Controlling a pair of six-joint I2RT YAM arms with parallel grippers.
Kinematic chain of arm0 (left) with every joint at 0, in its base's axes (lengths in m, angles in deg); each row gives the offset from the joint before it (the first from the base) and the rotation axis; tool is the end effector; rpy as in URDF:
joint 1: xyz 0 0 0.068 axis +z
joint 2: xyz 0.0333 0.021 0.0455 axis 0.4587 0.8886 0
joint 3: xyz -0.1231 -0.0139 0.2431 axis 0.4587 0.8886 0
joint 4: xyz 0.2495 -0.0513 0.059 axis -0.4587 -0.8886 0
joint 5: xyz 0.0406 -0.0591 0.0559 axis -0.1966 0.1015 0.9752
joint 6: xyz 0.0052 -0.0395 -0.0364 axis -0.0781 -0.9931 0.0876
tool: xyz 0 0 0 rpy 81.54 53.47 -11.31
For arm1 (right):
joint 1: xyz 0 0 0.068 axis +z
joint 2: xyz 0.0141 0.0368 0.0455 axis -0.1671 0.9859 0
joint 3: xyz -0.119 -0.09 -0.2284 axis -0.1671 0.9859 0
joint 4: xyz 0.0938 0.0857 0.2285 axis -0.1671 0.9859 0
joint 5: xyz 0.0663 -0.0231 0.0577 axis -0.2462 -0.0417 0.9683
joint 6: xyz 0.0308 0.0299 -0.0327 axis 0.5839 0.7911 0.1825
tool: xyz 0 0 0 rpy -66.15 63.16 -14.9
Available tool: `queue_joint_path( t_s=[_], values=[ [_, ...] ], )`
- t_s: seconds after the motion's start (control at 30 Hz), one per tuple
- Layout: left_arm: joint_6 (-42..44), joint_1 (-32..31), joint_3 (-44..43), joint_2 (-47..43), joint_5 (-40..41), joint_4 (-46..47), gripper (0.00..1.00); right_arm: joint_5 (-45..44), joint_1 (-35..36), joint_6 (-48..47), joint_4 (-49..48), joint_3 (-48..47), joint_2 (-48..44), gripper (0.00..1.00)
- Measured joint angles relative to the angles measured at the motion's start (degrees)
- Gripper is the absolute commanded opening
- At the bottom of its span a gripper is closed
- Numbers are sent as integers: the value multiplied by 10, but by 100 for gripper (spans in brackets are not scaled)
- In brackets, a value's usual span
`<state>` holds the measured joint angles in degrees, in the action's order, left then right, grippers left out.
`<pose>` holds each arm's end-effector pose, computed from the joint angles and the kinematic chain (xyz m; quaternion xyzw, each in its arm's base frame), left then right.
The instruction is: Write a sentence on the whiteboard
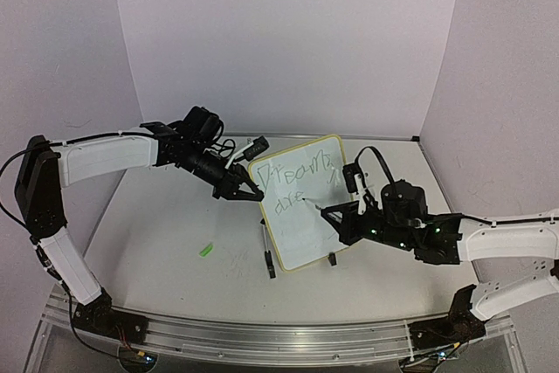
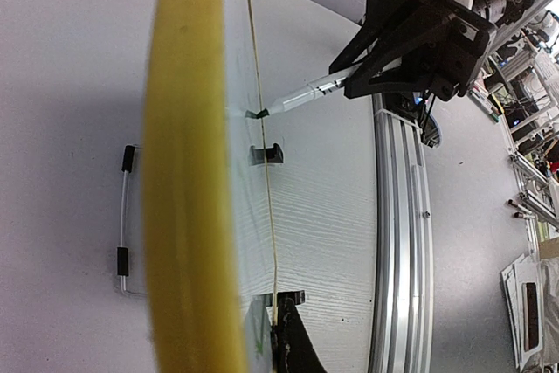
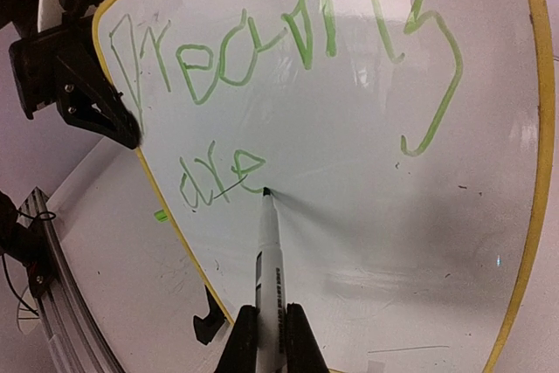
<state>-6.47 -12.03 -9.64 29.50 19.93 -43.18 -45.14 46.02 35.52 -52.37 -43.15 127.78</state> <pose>0.2649 -0.2505 0.2723 0.5324 0.6928 -0.4244 0.2375 0.1492 0.2160 0.2396 -0.2324 0.7738 0.3522 0.4725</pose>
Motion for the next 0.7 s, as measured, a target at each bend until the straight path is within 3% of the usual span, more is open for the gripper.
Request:
queue_joint_path(
  t_s=[0.7],
  values=[
    [0, 0, 0, 0, 0, 0, 0, -9, 0, 1, 8, 0, -7, 0]
  ],
)
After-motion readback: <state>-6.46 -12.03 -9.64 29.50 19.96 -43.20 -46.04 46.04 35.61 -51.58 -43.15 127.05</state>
